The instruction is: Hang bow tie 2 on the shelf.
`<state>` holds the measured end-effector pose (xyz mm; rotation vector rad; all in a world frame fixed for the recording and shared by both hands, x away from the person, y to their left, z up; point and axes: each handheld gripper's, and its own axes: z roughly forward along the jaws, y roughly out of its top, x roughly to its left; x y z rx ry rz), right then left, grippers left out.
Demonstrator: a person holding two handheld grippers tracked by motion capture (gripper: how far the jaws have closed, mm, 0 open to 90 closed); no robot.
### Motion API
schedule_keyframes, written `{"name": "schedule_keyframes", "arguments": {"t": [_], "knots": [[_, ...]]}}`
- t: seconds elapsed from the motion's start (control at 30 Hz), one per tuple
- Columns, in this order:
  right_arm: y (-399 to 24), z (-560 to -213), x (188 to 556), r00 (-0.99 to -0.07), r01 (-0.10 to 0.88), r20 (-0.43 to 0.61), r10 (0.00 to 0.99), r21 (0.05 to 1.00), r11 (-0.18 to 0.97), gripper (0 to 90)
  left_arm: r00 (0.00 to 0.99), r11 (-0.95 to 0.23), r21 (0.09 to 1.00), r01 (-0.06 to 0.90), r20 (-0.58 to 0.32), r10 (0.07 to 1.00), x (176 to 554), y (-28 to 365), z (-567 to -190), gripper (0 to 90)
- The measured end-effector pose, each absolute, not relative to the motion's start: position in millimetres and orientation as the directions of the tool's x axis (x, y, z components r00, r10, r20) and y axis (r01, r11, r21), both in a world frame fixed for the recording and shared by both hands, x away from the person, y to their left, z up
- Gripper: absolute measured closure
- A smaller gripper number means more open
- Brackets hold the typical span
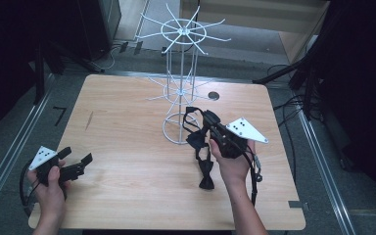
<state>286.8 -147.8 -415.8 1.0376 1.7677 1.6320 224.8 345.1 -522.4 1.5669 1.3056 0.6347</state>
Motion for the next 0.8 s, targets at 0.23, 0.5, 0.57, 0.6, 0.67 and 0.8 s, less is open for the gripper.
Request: {"name": "schedule_keyframes", "arguments": {"t": [0.23,0.5,0.57,0.6,0.67,0.8], "knots": [[-147.1,-418.3,298.0,-0.573,0.196,0.139,0.808,0.980,-0.030,88.5,0.292,0.011,0.922,0.388,-0.135,0.947,219.1,341.9,-522.1,8.4],[-139.6,-419.7,307.2,-0.580,0.206,0.150,0.801,0.978,-0.034,88.4,0.288,0.005,0.931,0.365,-0.118,0.950,216.3,340.3,-522.3,8.4],[-137.3,-421.1,309.2,-0.581,0.213,0.150,0.800,0.977,-0.029,88.4,0.282,0.010,0.933,0.361,-0.120,0.952,215.9,340.3,-522.3,8.5],[-136.4,-422.3,310.5,-0.581,0.214,0.148,0.800,0.976,-0.025,88.4,0.283,0.010,0.934,0.358,-0.119,0.952,215.8,340.5,-522.4,8.4],[-135.5,-424.5,313.0,-0.578,0.220,0.152,0.802,0.975,-0.026,88.4,0.287,0.010,0.936,0.353,-0.119,0.950,215.3,341.2,-522.5,8.4],[-133.4,-427.2,317.3,-0.570,0.233,0.163,0.805,0.972,-0.032,88.2,0.304,0.030,0.942,0.334,-0.138,0.943,211.6,343.5,-522.8,8.4]]}}
